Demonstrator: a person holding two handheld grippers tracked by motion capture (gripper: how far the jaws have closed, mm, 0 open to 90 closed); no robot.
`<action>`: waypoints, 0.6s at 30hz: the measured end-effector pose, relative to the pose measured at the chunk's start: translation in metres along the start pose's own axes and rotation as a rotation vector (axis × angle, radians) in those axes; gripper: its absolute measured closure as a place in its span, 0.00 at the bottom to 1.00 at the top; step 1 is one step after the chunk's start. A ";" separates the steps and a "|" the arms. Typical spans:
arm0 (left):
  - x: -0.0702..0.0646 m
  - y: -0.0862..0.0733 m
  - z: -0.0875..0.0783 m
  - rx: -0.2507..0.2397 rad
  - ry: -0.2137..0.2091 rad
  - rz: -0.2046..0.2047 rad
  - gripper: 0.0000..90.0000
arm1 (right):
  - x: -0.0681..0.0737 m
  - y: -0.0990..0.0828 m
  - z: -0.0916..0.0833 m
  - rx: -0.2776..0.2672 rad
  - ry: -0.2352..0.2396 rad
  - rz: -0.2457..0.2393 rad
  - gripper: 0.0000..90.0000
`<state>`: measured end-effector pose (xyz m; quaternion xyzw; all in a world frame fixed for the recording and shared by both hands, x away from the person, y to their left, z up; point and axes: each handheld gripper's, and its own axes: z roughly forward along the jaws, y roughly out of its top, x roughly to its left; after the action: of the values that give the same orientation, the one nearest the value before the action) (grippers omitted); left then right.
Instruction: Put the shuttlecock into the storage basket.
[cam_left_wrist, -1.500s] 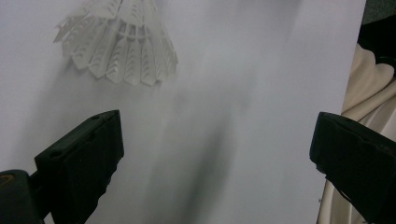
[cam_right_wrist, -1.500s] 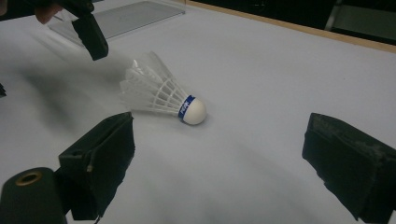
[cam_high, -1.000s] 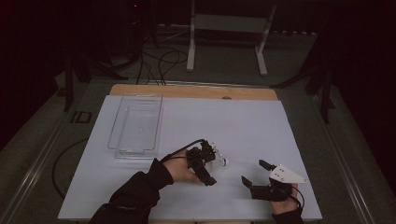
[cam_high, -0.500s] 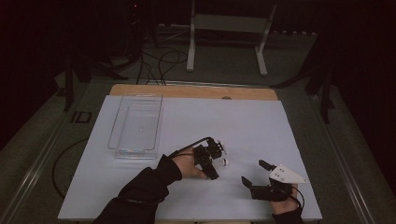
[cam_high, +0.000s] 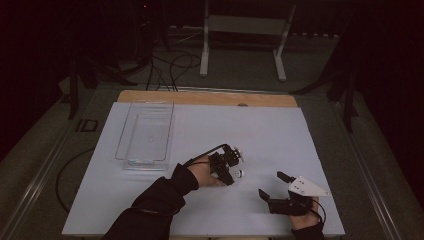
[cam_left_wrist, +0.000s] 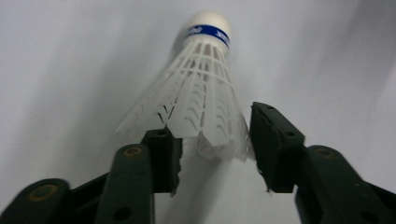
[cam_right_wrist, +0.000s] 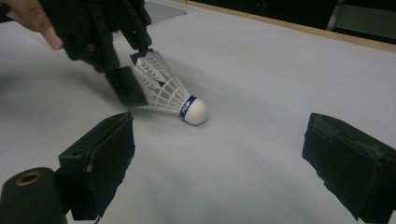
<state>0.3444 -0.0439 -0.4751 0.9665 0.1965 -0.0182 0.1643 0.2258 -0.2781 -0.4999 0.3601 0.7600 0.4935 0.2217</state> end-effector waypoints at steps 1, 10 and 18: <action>0.000 0.000 0.001 0.003 0.001 0.001 0.66 | 0.000 0.000 0.000 0.000 0.000 -0.002 0.10; 0.002 0.002 0.004 0.003 -0.014 0.021 0.87 | 0.000 0.000 0.000 0.002 0.001 -0.001 0.10; -0.002 0.005 -0.001 -0.009 -0.012 0.060 1.00 | 0.000 0.000 0.000 0.004 0.002 -0.001 0.10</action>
<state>0.3447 -0.0489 -0.4720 0.9711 0.1664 -0.0182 0.1703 0.2260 -0.2779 -0.5002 0.3597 0.7614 0.4922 0.2206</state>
